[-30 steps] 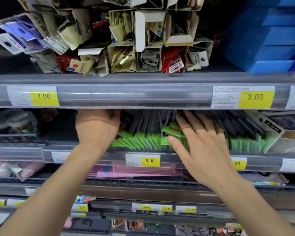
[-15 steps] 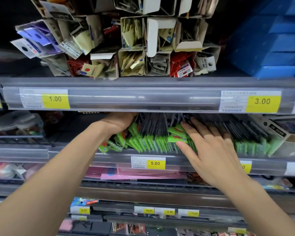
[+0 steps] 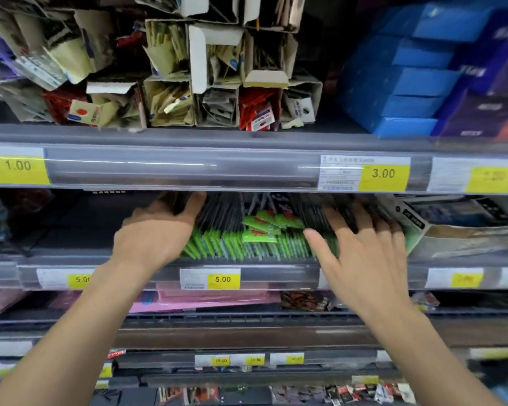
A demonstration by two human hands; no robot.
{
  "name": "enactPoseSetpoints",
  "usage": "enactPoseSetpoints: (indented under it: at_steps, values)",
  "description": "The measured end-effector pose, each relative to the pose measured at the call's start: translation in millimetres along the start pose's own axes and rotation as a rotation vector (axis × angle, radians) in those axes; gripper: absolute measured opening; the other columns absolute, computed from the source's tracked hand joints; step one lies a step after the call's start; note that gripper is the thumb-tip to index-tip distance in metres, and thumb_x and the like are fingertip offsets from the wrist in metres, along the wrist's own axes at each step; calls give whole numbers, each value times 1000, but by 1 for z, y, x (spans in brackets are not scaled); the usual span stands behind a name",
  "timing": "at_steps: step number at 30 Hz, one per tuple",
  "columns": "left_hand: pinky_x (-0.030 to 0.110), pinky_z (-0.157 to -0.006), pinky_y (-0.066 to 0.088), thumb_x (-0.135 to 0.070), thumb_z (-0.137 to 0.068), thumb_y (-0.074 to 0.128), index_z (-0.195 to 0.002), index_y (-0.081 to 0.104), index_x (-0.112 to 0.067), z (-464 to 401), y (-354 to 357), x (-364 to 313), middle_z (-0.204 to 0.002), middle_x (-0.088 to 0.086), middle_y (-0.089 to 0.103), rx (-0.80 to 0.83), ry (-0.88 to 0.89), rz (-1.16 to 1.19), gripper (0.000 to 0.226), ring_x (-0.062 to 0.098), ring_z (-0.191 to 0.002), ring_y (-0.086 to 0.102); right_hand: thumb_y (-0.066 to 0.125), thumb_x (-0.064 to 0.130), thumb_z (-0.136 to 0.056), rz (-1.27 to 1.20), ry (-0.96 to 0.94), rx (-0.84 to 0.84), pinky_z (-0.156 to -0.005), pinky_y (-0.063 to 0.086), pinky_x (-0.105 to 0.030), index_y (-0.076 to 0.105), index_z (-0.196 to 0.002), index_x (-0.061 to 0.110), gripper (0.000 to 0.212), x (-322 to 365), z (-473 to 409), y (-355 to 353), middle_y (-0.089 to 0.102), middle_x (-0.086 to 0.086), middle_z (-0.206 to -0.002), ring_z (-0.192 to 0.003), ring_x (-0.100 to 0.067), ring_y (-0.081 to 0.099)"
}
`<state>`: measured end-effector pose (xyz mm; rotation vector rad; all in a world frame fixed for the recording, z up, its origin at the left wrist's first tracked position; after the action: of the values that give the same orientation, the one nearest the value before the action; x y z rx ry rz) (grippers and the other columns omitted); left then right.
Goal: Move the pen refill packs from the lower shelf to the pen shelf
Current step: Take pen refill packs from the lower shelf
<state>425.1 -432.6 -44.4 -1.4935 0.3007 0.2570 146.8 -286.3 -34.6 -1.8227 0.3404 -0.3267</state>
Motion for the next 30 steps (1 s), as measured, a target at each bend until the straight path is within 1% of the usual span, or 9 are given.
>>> enactPoseSetpoints:
  at_steps: [3, 5, 8, 12, 15, 18, 23, 25, 30]
  values:
    - [41, -84, 40, -71, -99, 41, -136, 53, -28, 15, 9, -22, -119, 21, 72, -162, 31, 175, 58, 46, -112, 63, 6, 79, -95, 41, -30, 40, -100, 39, -56, 55, -143, 36, 81, 7, 4, 9, 59, -18, -140, -114, -48, 55]
    - [37, -79, 38, -60, -99, 49, -129, 53, -24, 19, 13, -30, -105, 18, 72, -194, 30, 216, 48, 45, -103, 65, 6, 79, -95, 57, -33, 56, -100, 38, -56, 55, -142, 35, 81, 9, 5, 12, 60, -21, -135, -112, -49, 55]
    - [37, -79, 38, -57, -97, 53, -128, 53, -22, 19, 10, -32, -114, 20, 70, -151, 26, 235, 47, 42, -99, 61, 12, 76, -97, 59, -55, 28, -94, 44, -52, 60, -139, 31, 78, 5, 5, 5, 68, -22, -120, -101, -46, 61]
    - [42, -82, 42, -90, -77, 39, -133, 50, -35, 24, -6, -12, -131, 18, 63, -197, -11, 118, 80, 45, -111, 62, 36, 62, -100, 27, -71, -210, -88, 46, -50, 71, -121, 16, 61, -5, 7, -15, 71, -21, -100, -95, -41, 61]
    - [42, -79, 43, -96, -70, 32, -139, 44, -45, 27, -5, -7, -119, 16, 69, -224, 19, 69, 87, 46, -107, 64, 39, 58, -99, 19, -27, -271, -92, 41, -55, 73, -115, 14, 57, -16, 7, -15, 71, -24, -101, -99, -43, 58]
    - [43, -80, 52, -92, -75, 34, -150, 35, -50, 31, 2, -11, -114, 14, 72, -243, 91, 117, 86, 46, -99, 67, 36, 62, -99, -33, -9, -241, -94, 41, -57, 69, -124, 20, 59, -24, 7, -2, 69, -25, -113, -103, -46, 55]
    - [39, -77, 49, -83, -77, 37, -146, 47, -44, 40, 8, -27, -98, 1, 70, -303, 152, 234, 80, 39, -91, 67, 37, 60, -99, -179, -61, -289, -95, 42, -57, 68, -128, 16, 61, -22, 8, 16, 64, -23, -126, -103, -45, 49]
    - [39, -78, 45, -77, -83, 44, -146, 49, -41, 43, 8, -32, -104, 2, 68, -317, 183, 235, 72, 37, -92, 65, 36, 61, -99, -189, -60, -282, -97, 42, -57, 68, -129, 16, 63, -23, 8, 17, 62, -22, -129, -104, -45, 48]
    - [48, -93, 49, -64, -95, 54, -147, 47, -33, 42, 2, -15, -147, 11, 55, -291, 153, 233, 61, 46, -115, 61, 30, 76, -94, -80, -93, -260, -103, 41, -61, 60, -134, 14, 79, -14, 11, 2, 62, -23, -125, -113, -46, 51]
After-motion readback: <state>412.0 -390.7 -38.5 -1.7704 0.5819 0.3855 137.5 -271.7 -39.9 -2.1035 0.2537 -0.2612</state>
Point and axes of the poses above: each hand's wrist, its own z-axis away from the middle knuckle, its own y-axis out of the palm, x = y × z, the point moved 6 cm from there along -z, towards the middle knuckle
